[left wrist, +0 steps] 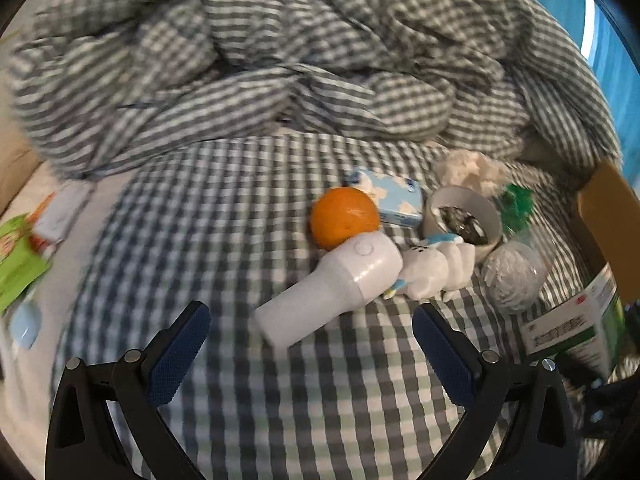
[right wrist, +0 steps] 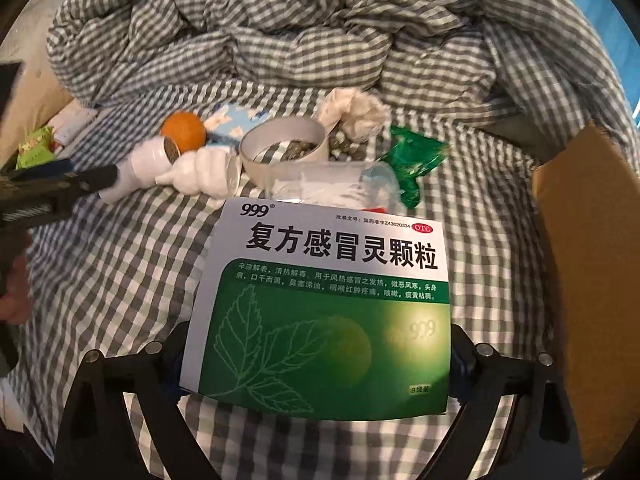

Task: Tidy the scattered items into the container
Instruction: 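Grasp the green-and-white medicine box with the right gripper while the left gripper approaches the white bottle, then lift the medicine box with the right gripper while the left gripper grasps the white bottle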

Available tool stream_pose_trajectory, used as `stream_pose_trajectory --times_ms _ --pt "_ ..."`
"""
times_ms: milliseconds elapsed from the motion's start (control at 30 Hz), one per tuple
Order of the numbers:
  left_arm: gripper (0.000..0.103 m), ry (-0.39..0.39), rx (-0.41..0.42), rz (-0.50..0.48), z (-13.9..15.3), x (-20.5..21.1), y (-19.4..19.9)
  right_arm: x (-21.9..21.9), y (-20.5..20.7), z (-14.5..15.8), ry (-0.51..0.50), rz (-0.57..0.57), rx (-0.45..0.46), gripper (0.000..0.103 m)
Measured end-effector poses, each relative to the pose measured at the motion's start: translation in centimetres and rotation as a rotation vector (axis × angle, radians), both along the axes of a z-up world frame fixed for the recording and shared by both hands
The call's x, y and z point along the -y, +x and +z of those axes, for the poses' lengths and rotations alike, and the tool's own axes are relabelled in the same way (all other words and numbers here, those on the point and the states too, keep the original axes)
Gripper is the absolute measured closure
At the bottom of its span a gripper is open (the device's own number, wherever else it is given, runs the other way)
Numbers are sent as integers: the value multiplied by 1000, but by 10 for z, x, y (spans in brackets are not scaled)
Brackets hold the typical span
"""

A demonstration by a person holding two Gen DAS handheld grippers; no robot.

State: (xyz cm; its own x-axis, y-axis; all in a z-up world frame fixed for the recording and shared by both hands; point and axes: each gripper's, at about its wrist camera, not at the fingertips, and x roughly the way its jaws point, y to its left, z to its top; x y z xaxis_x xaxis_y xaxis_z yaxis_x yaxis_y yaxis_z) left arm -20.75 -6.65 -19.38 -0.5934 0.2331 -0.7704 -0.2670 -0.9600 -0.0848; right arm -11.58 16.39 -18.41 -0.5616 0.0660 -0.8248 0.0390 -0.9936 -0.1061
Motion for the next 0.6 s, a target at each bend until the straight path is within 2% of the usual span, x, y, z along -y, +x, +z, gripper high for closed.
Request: stream_pose_trajectory --times_ms 100,267,333,433,533,600 --pt "0 19 15 -95 -10 -3 -14 -4 4 9 -2 0 -17 10" --pt "0 -65 44 -258 -31 -12 -32 -8 9 26 -8 -5 -42 10" --pt "2 -75 59 -305 -36 -13 -35 -9 11 31 -10 -6 -52 10" --pt "10 -90 74 -376 -42 -17 -37 -10 11 37 -19 -8 -60 10" --pt "24 -108 55 -426 -45 -22 -32 -11 11 40 -22 -9 -66 10" --pt "42 -104 43 -447 -43 -25 -28 -11 12 42 -27 -8 -69 10"
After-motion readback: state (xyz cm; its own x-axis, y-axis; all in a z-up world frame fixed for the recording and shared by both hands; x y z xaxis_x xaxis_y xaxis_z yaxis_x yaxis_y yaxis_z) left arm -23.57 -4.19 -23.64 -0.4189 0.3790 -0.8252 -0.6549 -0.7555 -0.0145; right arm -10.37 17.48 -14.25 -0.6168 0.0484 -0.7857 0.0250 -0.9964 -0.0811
